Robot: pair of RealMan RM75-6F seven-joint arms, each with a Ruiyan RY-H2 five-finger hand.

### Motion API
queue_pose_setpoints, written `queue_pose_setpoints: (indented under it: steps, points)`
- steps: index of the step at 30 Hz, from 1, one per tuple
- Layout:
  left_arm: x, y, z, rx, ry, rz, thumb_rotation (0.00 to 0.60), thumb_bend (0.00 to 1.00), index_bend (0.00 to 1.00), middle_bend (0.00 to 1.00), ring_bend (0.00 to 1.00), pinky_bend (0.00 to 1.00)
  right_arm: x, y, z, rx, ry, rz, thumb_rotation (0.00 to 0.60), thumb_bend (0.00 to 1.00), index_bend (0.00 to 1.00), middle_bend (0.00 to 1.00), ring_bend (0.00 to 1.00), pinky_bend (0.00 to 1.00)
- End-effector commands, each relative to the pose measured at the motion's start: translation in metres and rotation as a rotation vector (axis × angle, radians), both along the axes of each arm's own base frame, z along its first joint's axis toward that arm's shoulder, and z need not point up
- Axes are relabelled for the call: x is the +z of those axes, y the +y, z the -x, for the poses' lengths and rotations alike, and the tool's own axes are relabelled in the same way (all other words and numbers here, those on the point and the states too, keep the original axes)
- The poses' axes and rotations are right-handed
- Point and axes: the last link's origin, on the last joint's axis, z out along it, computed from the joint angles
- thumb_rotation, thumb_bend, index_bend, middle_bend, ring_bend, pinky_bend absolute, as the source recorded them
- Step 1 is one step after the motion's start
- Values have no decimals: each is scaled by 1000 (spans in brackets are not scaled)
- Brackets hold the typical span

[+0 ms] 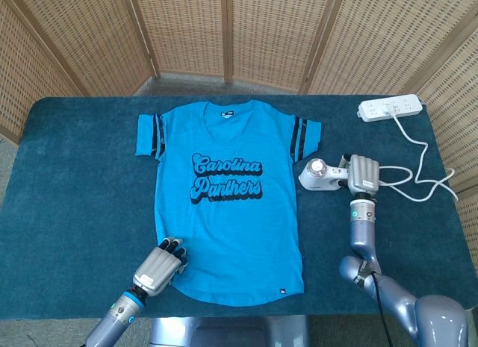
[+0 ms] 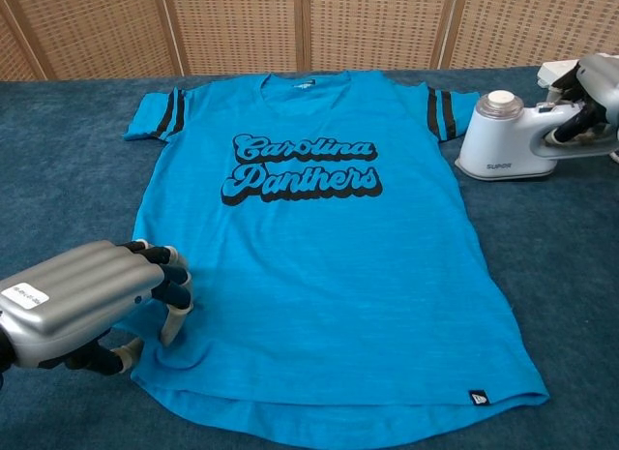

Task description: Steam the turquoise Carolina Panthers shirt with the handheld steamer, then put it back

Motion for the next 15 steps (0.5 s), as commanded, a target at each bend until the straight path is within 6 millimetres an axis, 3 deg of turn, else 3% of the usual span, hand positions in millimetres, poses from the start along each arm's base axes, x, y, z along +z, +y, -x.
queue_pose_setpoints:
  steps: [1,15]
  points:
    - [0,0,-1,-3,-2,0,555,473,662,355,173,166,9,3,-5,-6,-83,12,600,374,670,677,685,630]
    - [1,-2,0,-3,-11,-2,557,472,662,355,173,167,21,24,-57,58,-217,-28,600,368,670,673,684,620]
